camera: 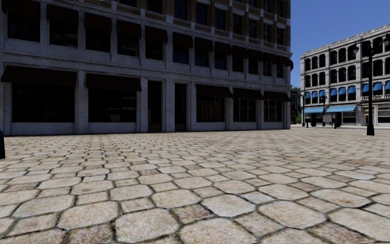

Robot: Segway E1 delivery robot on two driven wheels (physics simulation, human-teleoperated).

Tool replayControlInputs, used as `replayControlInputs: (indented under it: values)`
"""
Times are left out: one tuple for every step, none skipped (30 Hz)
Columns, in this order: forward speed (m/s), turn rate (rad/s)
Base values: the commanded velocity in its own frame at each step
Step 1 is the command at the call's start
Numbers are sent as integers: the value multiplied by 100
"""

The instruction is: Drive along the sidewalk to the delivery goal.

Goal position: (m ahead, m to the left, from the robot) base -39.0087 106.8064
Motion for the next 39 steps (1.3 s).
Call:
replayControlInputs:
  values:
    - [200,72]
    - [200,76]
    - [200,77]
    - [200,78]
    - [200,78]
    - [200,78]
    - [200,78]
    - [200,78]
    - [200,78]
    - [200,78]
    - [200,78]
    - [200,78]
    - [200,78]
    - [200,78]
    - [200,78]
    - [200,78]
    - [200,78]
    - [200,78]
    - [200,78]
    - [200,78]
    - [200,78]
    - [200,78]
    - [200,78]
    - [200,78]
    - [200,78]
    - [200,78]
    - [200,78]
    - [200,78]
    - [200,78]
    - [200,78]
    - [200,78]
    - [200,78]
    - [200,78]
    - [200,78]
    - [200,78]
    - [200,78]
    - [200,78]
    - [200,78]
    - [200,79]
